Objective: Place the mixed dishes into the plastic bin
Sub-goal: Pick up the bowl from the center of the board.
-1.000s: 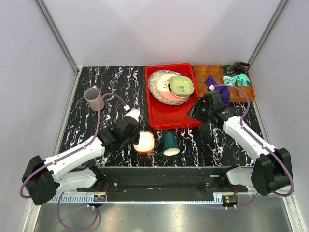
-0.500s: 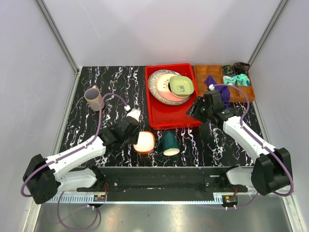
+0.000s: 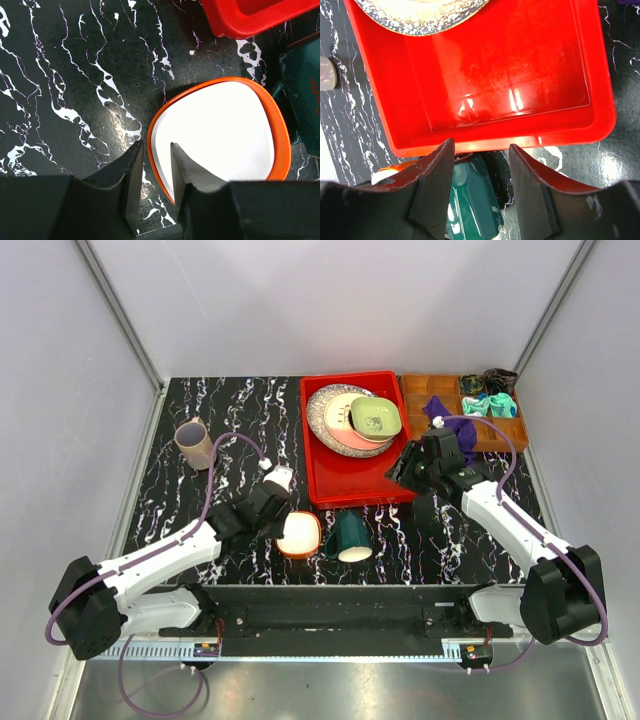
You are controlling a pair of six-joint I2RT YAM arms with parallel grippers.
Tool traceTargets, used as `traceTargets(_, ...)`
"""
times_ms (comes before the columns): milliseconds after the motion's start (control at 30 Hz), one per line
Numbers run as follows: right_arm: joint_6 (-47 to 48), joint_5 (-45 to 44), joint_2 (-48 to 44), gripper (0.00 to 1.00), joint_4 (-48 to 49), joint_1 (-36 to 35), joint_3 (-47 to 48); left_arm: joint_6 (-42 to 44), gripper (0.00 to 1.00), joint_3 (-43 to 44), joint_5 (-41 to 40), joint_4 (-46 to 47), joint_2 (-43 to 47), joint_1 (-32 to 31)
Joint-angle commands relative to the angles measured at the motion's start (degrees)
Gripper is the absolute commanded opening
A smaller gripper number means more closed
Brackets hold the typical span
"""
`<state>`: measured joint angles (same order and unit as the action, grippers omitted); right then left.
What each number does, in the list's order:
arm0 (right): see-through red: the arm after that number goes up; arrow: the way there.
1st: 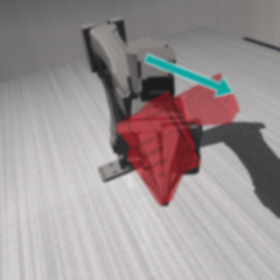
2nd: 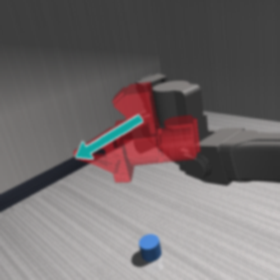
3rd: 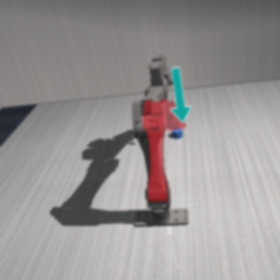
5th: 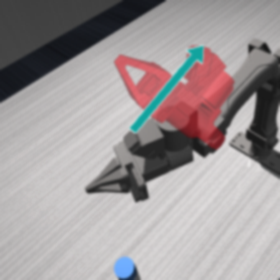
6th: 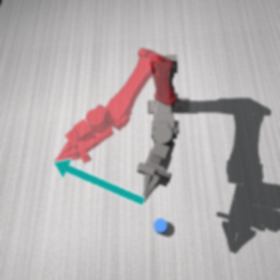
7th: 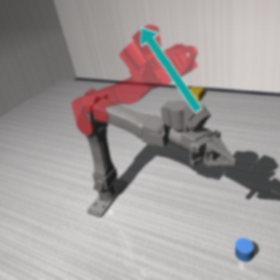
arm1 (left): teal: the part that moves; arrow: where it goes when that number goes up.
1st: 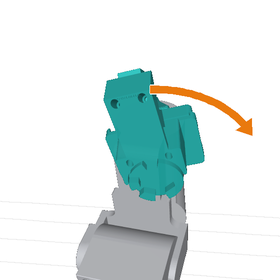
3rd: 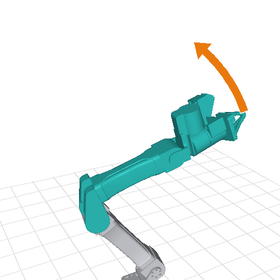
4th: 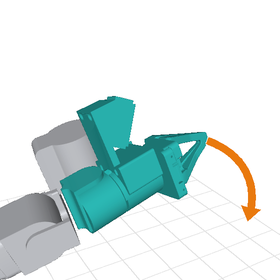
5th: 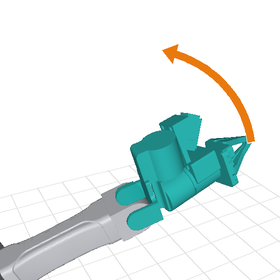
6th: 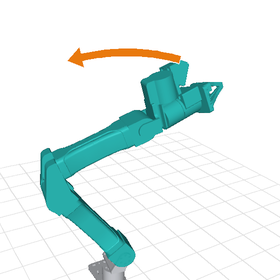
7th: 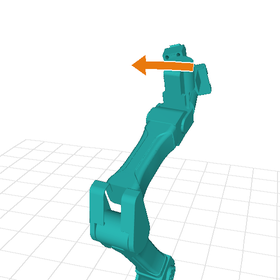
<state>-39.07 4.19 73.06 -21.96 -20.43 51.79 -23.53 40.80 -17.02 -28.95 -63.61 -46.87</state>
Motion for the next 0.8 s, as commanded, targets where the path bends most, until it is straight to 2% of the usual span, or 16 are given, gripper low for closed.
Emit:
traceTargets(0, -0.4, 1.1, -0.1, 0.56, 2.4, -0.1, -0.2, 0.9, 0.28, 2.4, -0.5, 2.1, -0.1, -0.2)
traceTargets(367, -0.9, 1.5, 0.6, 0.56, 2.5, -0.1, -0.2, 1.0, 0.18, 2.7, -0.4, 2.6, -0.5, -0.2)
traceTargets(500, -1.2, 1.7, 0.8, 0.56, 2.7, -0.1, -0.2, 1.3, 0.09, 2.7, -0.4, 2.6, -0.5, -0.3)
traceTargets(767, -1.4, 1.9, 1.0, 0.57, 2.8, -0.1, -0.4, 1.4, 0.00, 3.1, -0.3, 2.5, -0.3, -0.2)
